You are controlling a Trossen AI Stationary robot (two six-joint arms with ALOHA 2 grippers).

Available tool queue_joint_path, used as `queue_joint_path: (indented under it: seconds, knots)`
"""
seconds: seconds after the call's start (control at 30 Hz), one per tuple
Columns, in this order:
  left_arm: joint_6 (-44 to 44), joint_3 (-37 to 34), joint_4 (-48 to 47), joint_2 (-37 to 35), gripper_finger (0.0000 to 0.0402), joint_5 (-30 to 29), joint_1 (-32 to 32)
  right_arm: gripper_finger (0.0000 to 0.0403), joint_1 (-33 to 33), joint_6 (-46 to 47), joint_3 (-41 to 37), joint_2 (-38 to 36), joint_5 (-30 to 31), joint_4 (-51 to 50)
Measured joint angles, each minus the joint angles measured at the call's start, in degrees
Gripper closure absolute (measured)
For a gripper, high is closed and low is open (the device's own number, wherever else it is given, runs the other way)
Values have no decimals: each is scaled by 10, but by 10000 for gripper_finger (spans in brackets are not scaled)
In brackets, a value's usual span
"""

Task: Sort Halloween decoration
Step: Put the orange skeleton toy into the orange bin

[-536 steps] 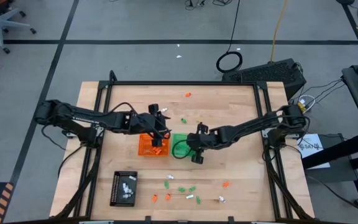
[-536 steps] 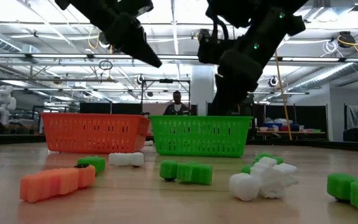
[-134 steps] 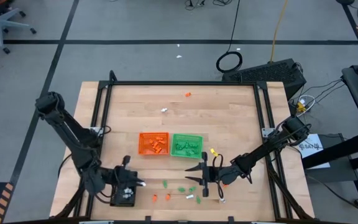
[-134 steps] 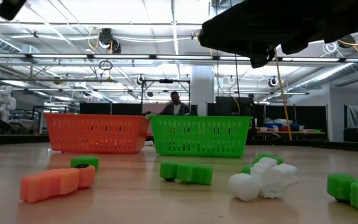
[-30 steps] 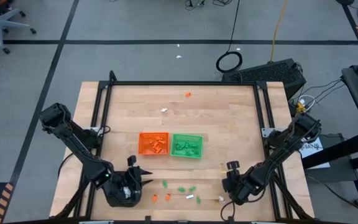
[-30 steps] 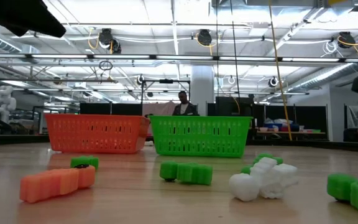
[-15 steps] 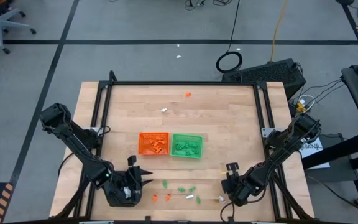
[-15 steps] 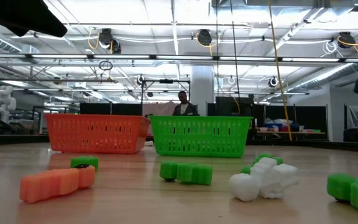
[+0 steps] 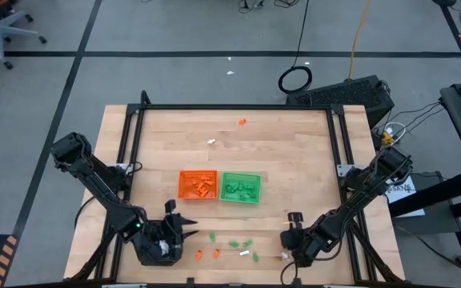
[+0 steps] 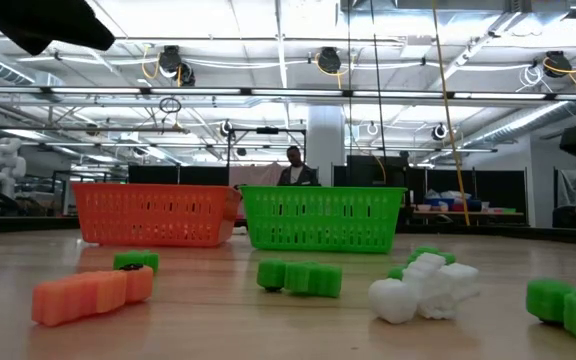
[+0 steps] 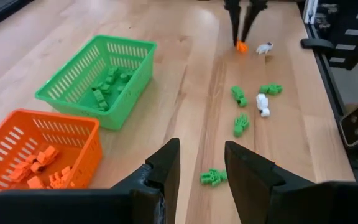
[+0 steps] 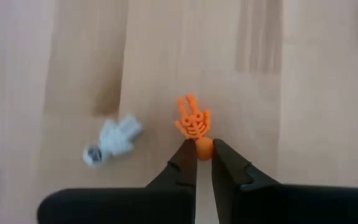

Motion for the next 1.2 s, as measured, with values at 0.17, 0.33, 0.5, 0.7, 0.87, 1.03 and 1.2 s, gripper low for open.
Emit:
queue_joint_path:
  seconds: [0.17, 0.33, 0.5, 0.7, 0.87, 1.03, 1.2]
  knots:
    - [27, 0, 14, 0, 277, -3, 12, 399, -1, -10, 0, 0, 56, 65]
    - [30, 0, 15, 0, 277, -3, 28, 399, -11, -32, 0, -1, 118, 121]
    - [32, 0, 30, 3, 277, -3, 42, 399, -23, -69, 0, -1, 182, 179]
    - [55, 0, 46, 18, 277, -5, 43, 399, -34, -164, 0, -1, 249, 280]
    - [56, 0, 54, 30, 277, -5, 43, 399, -37, -294, 0, -1, 284, 400]
    - [56, 0, 54, 37, 277, -5, 43, 399, -53, -390, 1, -2, 278, 496]
    - [56, 0, 59, 37, 277, -4, 43, 399, -74, -464, 1, -2, 253, 535]
